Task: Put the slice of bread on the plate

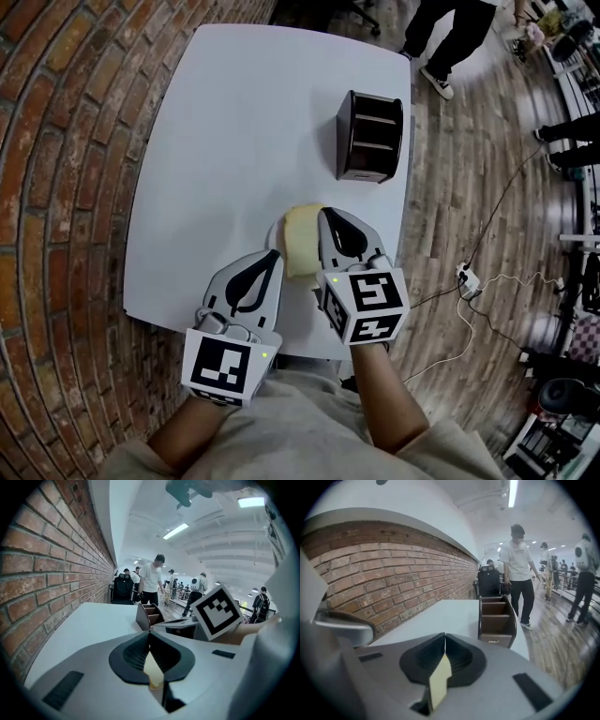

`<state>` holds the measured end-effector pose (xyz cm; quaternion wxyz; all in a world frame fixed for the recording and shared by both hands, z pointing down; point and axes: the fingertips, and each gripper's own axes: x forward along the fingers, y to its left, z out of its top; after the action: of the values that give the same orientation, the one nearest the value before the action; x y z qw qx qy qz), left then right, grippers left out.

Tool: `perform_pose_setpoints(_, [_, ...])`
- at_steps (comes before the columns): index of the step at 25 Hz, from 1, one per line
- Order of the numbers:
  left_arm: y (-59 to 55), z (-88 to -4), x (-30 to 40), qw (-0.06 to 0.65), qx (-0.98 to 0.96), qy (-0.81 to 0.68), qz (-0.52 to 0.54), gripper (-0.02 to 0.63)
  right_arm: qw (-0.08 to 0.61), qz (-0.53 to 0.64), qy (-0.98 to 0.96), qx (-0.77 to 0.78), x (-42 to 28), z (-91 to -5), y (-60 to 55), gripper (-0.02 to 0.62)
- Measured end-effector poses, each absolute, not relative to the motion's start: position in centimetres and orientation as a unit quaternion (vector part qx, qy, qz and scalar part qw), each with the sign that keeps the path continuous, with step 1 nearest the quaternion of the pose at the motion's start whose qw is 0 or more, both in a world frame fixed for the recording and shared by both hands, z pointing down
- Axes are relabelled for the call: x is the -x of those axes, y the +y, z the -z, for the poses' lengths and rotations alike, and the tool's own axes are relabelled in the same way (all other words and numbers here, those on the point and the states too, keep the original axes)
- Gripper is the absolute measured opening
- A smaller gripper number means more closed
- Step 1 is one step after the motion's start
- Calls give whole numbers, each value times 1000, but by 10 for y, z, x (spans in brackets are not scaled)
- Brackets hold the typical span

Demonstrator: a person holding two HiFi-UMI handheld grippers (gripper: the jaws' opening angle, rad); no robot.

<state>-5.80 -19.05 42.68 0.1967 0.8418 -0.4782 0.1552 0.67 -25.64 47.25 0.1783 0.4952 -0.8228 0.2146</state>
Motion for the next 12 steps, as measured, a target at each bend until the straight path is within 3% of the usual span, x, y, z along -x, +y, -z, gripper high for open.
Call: perform_pose_setpoints(12, [-190,-408,23,177,-868,-444,-133,9,120,-143,-844,-502,-16,-378,-216,8])
